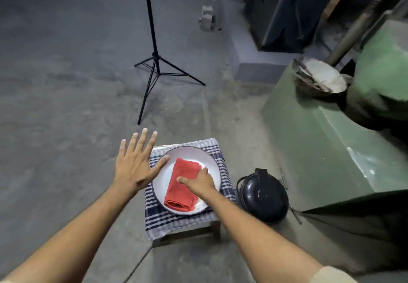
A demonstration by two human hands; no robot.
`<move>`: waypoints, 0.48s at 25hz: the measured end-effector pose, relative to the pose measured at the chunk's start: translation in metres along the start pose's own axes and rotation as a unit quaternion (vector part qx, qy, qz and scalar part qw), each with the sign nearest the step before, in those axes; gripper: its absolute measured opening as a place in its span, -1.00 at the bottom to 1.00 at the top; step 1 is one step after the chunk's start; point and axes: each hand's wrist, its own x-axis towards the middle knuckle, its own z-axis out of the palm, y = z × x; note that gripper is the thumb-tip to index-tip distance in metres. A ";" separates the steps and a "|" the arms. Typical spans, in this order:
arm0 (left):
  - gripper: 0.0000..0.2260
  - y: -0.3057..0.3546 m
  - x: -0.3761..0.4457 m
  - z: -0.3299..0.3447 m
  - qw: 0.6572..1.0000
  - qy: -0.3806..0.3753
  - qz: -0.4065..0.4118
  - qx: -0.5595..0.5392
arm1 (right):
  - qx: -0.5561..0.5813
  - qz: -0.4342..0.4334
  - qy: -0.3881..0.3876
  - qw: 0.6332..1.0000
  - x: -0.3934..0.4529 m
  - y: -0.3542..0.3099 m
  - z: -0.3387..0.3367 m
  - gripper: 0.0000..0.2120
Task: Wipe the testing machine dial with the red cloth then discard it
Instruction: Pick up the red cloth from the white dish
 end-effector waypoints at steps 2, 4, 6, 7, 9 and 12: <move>0.01 -0.007 0.006 0.019 1.000 0.001 -0.012 -0.021 | 0.059 0.082 0.004 0.995 0.025 -0.003 0.032 0.28; -0.04 -0.015 0.012 0.042 0.999 0.004 -0.025 -0.032 | 0.070 0.145 0.031 0.987 0.045 -0.012 0.059 0.40; -0.08 -0.023 0.015 0.061 0.998 0.000 -0.042 -0.038 | 0.038 0.195 0.088 0.976 0.060 -0.023 0.077 0.45; -0.09 -0.030 0.015 0.068 0.998 -0.006 -0.050 -0.036 | 0.039 0.214 0.110 0.970 0.068 -0.027 0.084 0.44; -0.09 -0.042 0.015 0.079 0.998 -0.019 -0.054 -0.035 | 0.061 0.227 0.148 0.961 0.078 -0.028 0.094 0.28; -0.09 -0.053 0.012 0.086 0.997 -0.036 -0.064 -0.039 | 0.133 0.207 0.130 0.960 0.086 -0.021 0.097 -0.21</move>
